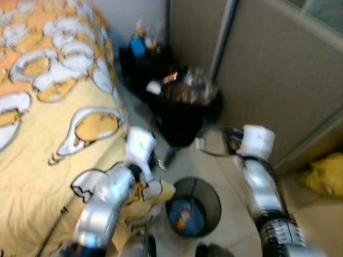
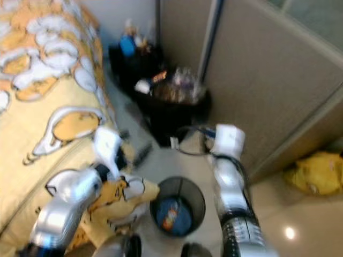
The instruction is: Clean up the room
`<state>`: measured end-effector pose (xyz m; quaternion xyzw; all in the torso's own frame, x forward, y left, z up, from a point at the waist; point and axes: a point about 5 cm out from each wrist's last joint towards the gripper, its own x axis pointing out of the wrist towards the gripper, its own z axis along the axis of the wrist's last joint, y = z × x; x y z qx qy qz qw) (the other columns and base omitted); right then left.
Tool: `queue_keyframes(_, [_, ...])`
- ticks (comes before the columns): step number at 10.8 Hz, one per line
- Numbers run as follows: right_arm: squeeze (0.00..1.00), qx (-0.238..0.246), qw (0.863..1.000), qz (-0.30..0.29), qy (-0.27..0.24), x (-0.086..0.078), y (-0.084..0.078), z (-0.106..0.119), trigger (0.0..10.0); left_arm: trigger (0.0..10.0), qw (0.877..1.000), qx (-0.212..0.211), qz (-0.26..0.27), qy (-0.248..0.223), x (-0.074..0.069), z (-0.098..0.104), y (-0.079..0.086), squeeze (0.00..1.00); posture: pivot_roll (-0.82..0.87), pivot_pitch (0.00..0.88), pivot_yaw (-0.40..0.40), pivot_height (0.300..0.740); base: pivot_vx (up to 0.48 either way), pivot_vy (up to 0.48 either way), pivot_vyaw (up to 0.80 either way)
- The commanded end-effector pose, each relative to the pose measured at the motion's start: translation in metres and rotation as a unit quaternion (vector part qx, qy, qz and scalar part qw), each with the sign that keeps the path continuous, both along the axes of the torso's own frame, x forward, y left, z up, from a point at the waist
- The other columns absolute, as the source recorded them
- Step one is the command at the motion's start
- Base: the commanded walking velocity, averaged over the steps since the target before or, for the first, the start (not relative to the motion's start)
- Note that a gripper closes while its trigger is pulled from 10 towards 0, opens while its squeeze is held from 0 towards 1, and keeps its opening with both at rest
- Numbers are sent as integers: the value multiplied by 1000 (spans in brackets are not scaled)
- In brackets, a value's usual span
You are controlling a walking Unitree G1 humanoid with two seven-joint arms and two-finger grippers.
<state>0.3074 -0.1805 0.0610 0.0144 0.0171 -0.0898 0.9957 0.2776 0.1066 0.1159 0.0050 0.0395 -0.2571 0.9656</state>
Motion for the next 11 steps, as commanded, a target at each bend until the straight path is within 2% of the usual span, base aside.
queue_keyframes(1, [0,-12,999,6,-46,-12,3,14,10000,10000,1000,-11,11,-2,6,-5,-3,0,81,0,-26,740,0,0,0])
queue_keyframes(2, [0,-24,998,20,-63,-28,2,16,10000,10000,1000,-14,20,-6,13,-8,-4,0,73,0,-35,740,0,0,0])
queue_keyframes(3, [0,-13,999,26,-36,-53,-12,-2,10000,10000,1000,-1,28,-13,16,-14,1,0,74,0,-61,740,0,0,0])
queue_keyframes(4, [0,-24,999,24,-7,-62,-27,-10,10000,10000,999,-3,31,-20,15,-17,10,0,73,0,-77,740,0,0,0])
queue_keyframes(5, [0,-32,999,26,16,-62,-33,-14,10000,10000,999,-14,34,-16,13,-24,13,0,72,0,-76,740,0,-480,0])
queue_keyframes(7, [0,-17,998,32,45,-58,-30,-24,10000,10000,1000,-13,-3,-19,5,-32,-8,0,61,0,-61,740,0,-480,0])
queue_keyframes(8, [0,-18,998,36,49,-61,-27,-27,10000,10000,1000,-15,-11,-18,2,-33,-12,0,57,0,-55,740,0,-480,0])
queue_keyframes(11, [0,-27,996,56,62,-70,-23,-32,10000,10000,999,-10,-12,-31,3,-32,-6,0,49,0,-40,740,0,-480,0])
